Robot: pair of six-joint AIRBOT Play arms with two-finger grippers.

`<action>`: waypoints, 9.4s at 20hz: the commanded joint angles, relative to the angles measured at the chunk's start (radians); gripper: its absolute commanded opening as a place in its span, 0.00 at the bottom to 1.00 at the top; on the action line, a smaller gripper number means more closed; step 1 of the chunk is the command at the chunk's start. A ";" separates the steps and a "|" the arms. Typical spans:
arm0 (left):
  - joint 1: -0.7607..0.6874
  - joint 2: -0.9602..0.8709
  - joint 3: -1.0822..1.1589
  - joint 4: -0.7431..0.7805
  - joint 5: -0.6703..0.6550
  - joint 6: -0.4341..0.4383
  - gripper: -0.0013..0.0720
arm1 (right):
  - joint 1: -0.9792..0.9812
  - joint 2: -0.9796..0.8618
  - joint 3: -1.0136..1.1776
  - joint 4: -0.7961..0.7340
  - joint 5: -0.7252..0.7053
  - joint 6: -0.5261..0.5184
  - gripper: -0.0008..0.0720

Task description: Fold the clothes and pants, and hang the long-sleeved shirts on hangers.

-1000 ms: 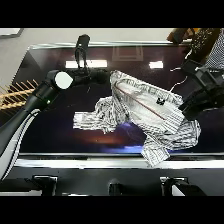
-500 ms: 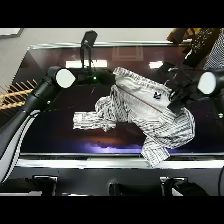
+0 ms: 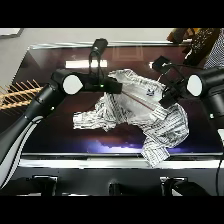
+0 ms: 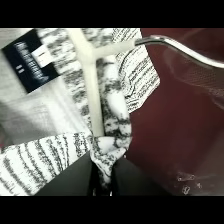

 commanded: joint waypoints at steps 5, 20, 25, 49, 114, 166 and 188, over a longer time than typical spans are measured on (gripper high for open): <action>-0.201 0.051 0.005 0.053 -0.014 -0.095 0.06 | 0.003 -0.022 0.005 0.064 -0.111 0.017 0.06; -0.187 0.048 -0.196 0.147 0.006 -0.086 0.30 | 0.003 0.078 0.108 0.059 -0.065 -0.097 0.06; -0.076 0.144 -0.196 0.147 -0.048 -0.003 0.86 | 0.003 0.082 0.108 0.097 -0.087 -0.173 0.06; 0.519 0.328 -0.396 -0.414 -0.324 1.232 0.84 | 0.003 -0.078 0.106 0.602 -0.150 -0.875 0.06; 0.455 0.435 -0.410 -0.497 -0.244 1.318 0.34 | -0.423 -0.060 0.090 0.879 0.194 -0.921 0.06; 0.517 0.436 -0.410 -0.392 0.092 0.524 0.94 | -0.865 0.004 0.616 -0.748 -0.085 0.949 0.06; 0.536 0.445 -0.410 -0.392 0.092 0.420 0.94 | -1.067 0.061 0.616 -0.447 0.064 0.897 0.86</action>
